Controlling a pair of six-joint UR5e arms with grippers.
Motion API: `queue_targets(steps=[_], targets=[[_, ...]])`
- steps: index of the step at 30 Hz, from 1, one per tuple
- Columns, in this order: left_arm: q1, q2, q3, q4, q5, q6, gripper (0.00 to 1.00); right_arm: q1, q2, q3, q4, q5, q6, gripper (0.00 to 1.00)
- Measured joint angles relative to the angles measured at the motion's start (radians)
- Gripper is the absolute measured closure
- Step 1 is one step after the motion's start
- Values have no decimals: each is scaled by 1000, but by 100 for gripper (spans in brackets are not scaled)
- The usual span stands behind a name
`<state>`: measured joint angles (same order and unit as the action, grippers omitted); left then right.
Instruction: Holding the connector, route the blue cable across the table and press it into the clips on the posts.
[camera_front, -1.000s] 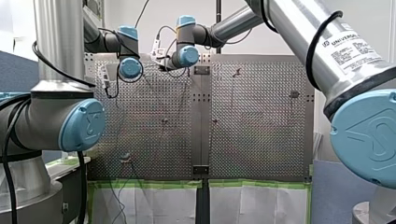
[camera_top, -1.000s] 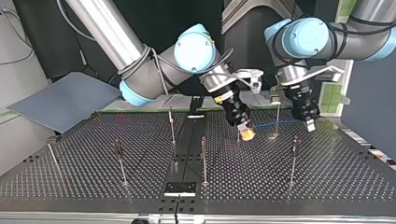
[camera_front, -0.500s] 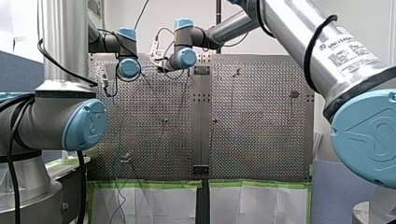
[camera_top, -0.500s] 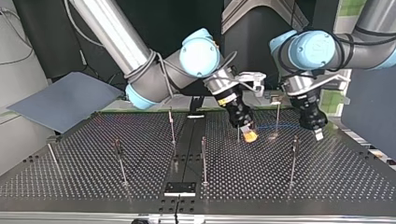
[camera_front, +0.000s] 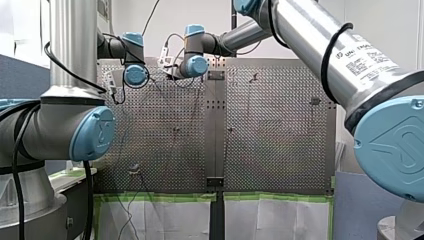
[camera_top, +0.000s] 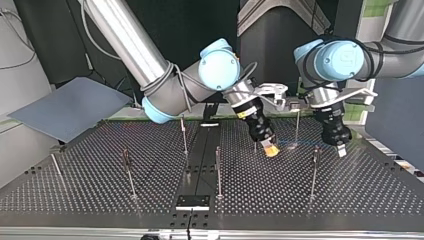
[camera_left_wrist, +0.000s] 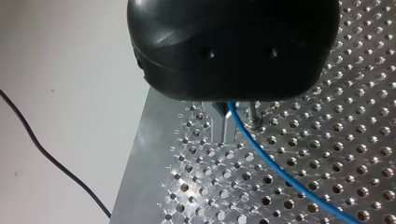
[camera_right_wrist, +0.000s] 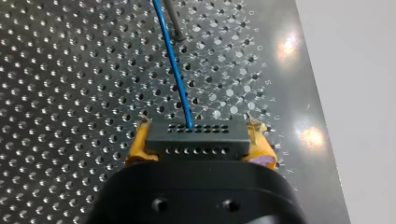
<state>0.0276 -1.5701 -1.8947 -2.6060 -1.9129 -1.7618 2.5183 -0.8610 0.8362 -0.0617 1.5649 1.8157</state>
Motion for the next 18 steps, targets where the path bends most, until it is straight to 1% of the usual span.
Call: queue_targets(steps=[9,14,18], targets=[[30,-6,8,46,53,-38,100,-6,18,-23,10,0,1,100],[44,-39,32,40,84,-47,100,-7,24,-49,20,0,1,100],[55,-61,39,49,97,-51,100,-9,25,-68,28,0,1,100]])
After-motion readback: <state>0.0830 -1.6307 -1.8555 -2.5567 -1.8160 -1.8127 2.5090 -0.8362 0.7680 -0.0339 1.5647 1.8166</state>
